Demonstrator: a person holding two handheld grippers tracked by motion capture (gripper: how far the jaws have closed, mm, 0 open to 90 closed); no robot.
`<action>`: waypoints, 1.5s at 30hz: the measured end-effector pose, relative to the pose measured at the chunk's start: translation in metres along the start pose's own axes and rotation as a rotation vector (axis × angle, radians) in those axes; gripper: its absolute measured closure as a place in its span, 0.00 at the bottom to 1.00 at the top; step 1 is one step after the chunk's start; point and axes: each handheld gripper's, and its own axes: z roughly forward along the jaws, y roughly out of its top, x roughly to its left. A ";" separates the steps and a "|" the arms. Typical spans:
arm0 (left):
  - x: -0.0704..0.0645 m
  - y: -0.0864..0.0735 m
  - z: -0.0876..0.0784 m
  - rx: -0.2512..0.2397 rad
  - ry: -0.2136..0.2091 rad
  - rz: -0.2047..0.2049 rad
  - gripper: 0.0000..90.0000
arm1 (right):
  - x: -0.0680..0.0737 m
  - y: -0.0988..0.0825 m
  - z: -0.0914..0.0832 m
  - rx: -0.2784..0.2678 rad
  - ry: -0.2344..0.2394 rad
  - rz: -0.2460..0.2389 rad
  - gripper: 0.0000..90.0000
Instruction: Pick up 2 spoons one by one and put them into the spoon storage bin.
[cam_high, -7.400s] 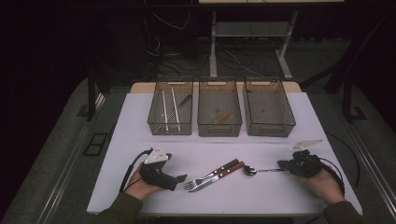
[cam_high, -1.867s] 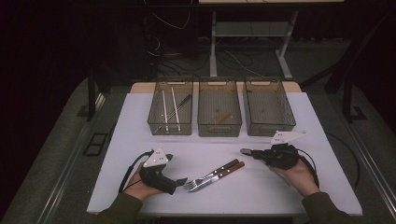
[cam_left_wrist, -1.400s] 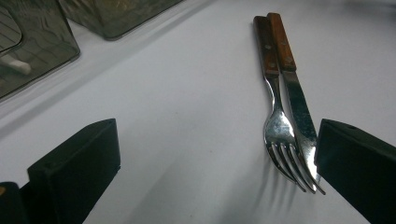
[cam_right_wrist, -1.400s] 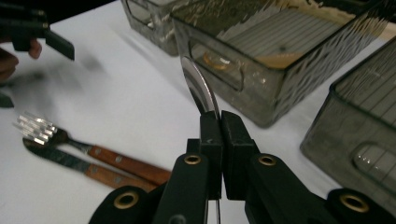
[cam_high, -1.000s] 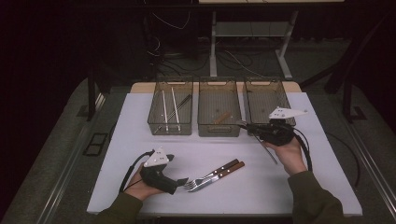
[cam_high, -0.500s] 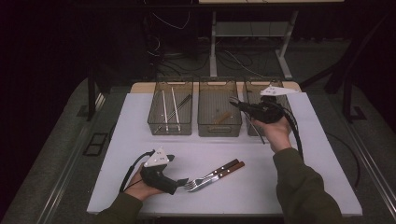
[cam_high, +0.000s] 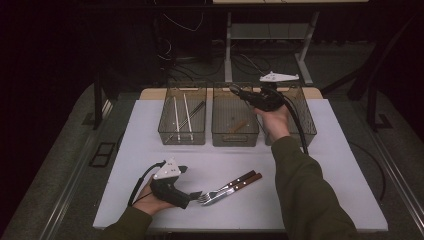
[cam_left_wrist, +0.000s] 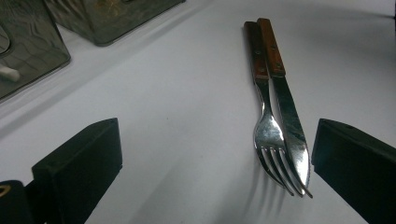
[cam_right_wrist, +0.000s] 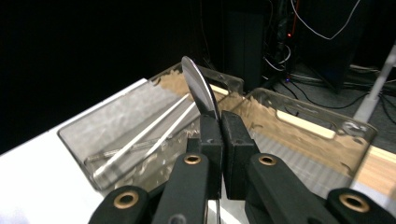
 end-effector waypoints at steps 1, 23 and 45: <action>0.000 0.000 0.000 -0.001 0.000 0.001 0.01 | 0.000 0.003 0.004 -0.003 0.000 0.004 0.98; -0.001 0.001 -0.001 -0.007 -0.011 0.005 0.01 | -0.010 -0.019 0.061 0.145 -0.051 0.018 0.98; -0.002 0.001 0.002 0.001 -0.016 0.011 0.01 | 0.001 -0.028 0.050 0.297 -0.055 -0.042 0.60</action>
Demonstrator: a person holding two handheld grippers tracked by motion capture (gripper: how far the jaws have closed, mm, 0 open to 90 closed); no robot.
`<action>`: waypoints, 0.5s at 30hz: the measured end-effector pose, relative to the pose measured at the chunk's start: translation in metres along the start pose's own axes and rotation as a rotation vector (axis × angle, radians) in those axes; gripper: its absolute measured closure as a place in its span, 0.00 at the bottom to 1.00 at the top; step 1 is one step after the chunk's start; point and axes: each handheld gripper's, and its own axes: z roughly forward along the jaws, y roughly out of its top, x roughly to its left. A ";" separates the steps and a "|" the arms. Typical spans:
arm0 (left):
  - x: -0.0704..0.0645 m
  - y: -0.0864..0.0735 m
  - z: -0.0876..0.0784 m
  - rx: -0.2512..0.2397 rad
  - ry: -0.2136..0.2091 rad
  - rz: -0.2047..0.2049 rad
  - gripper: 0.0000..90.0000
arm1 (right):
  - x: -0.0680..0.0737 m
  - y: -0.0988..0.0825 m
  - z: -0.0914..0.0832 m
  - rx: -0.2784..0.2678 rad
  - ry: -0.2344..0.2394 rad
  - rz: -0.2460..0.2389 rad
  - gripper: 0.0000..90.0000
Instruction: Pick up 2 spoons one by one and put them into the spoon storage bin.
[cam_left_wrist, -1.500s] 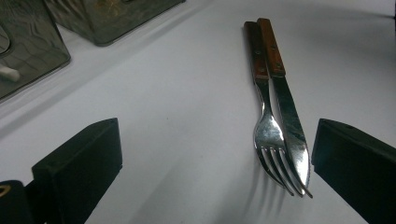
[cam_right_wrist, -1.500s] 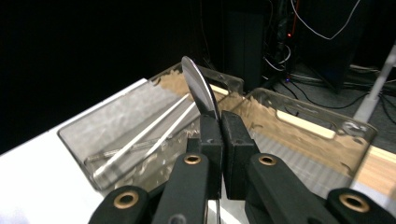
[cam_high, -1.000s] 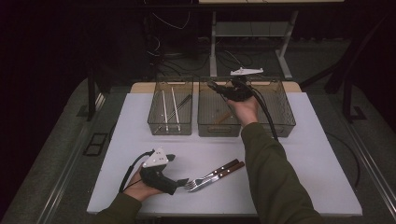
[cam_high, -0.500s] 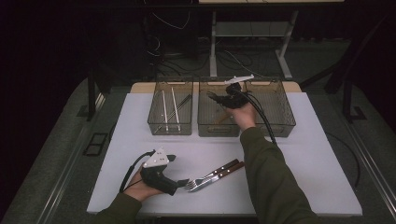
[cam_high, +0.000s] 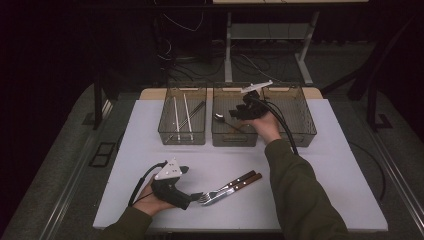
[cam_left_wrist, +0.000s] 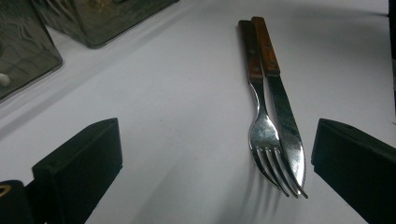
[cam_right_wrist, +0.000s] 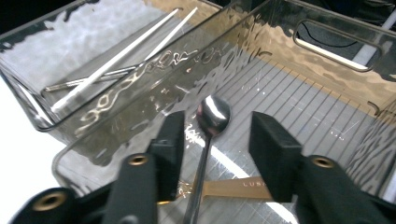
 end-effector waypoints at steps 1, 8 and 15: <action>0.000 0.000 0.000 0.002 0.001 0.002 0.01 | 0.000 0.000 -0.003 -0.009 0.005 0.007 0.57; 0.000 0.000 0.000 0.018 0.005 0.015 0.01 | 0.001 -0.007 -0.025 -0.050 0.052 0.035 0.45; -0.001 -0.001 0.001 0.015 0.005 0.007 0.01 | 0.006 -0.022 -0.051 -0.071 0.092 0.001 0.38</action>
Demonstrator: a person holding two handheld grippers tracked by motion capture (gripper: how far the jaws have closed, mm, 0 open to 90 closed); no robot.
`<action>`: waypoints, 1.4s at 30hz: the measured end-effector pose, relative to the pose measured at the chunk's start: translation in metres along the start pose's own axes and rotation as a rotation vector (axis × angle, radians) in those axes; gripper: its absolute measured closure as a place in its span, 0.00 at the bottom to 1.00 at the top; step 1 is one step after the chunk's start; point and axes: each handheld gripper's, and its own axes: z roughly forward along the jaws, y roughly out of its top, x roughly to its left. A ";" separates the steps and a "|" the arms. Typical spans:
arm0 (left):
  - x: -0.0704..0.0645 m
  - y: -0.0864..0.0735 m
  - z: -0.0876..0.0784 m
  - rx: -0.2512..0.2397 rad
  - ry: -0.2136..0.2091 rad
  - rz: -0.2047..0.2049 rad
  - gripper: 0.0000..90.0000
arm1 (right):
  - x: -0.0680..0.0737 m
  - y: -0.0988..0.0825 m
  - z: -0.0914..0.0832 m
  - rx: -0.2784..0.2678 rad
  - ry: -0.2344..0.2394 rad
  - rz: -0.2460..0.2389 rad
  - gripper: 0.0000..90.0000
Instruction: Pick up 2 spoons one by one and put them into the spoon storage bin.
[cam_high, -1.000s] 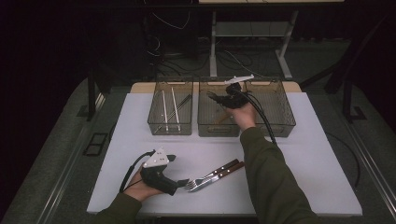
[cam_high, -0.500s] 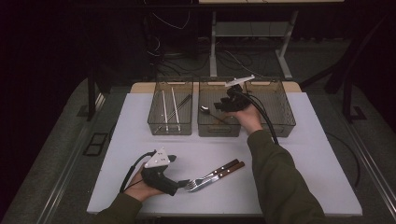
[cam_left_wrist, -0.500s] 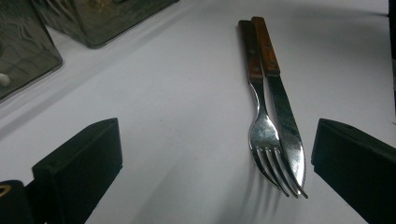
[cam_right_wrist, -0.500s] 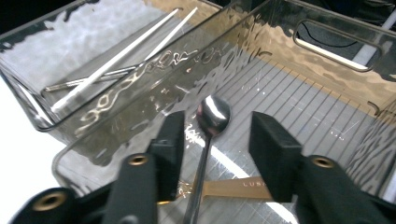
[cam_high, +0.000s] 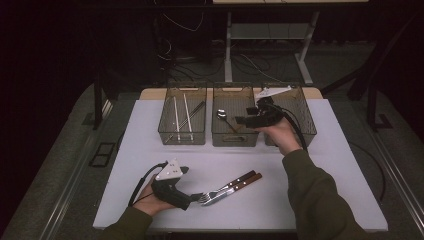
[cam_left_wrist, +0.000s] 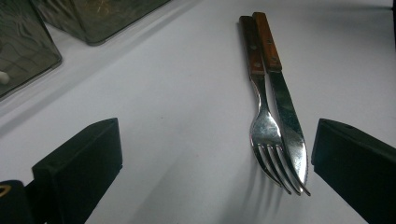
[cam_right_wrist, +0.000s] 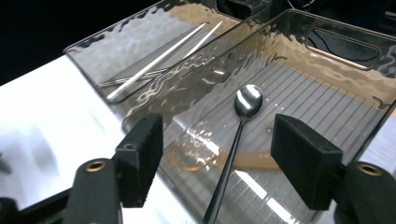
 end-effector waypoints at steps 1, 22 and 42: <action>0.000 0.000 0.000 -0.004 0.001 -0.003 0.01 | 0.000 -0.002 -0.003 -0.004 0.003 -0.007 0.36; 0.000 -0.001 0.001 0.011 0.012 -0.013 0.01 | 0.010 -0.067 -0.056 -0.041 0.038 -0.018 0.30; 0.003 -0.001 -0.002 0.020 0.023 -0.003 0.01 | 0.025 -0.148 -0.086 -0.054 0.003 -0.014 0.21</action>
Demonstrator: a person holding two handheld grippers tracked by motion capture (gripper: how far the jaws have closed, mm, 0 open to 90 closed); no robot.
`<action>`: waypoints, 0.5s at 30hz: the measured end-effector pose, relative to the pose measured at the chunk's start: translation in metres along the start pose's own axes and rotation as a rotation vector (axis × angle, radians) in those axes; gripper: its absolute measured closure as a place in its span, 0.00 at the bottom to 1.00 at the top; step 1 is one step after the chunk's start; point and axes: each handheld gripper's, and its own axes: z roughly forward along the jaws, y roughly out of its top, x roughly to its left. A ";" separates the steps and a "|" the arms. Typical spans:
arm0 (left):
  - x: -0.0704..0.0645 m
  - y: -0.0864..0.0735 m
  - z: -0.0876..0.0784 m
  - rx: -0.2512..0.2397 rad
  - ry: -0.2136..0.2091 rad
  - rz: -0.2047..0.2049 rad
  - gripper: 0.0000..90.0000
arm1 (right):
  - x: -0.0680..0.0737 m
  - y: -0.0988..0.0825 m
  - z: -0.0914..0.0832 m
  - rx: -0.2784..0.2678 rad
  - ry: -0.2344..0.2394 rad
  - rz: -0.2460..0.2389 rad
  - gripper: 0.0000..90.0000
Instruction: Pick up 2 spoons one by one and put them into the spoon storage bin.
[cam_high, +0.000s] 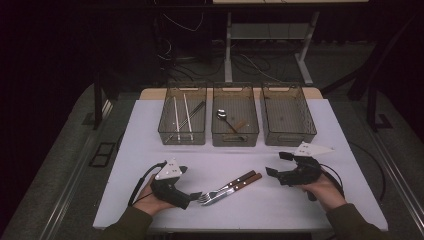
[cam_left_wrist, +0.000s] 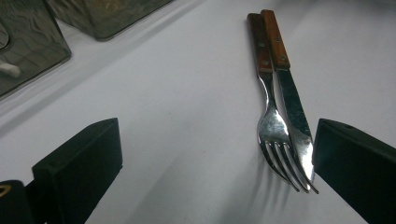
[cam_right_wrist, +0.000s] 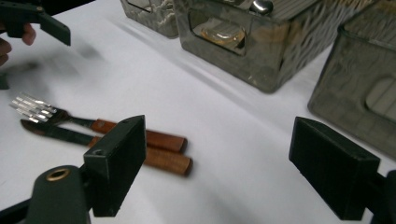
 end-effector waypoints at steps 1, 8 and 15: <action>0.000 0.000 0.000 -0.001 0.000 -0.003 0.01 | 0.000 -0.003 -0.002 -0.002 0.003 -0.002 0.21; 0.001 0.001 0.000 0.020 0.015 -0.013 0.02 | 0.001 -0.022 -0.017 -0.010 -0.013 0.012 0.21; 0.001 0.004 0.000 0.018 0.025 -0.044 0.03 | 0.001 -0.038 -0.026 0.009 -0.035 0.000 0.21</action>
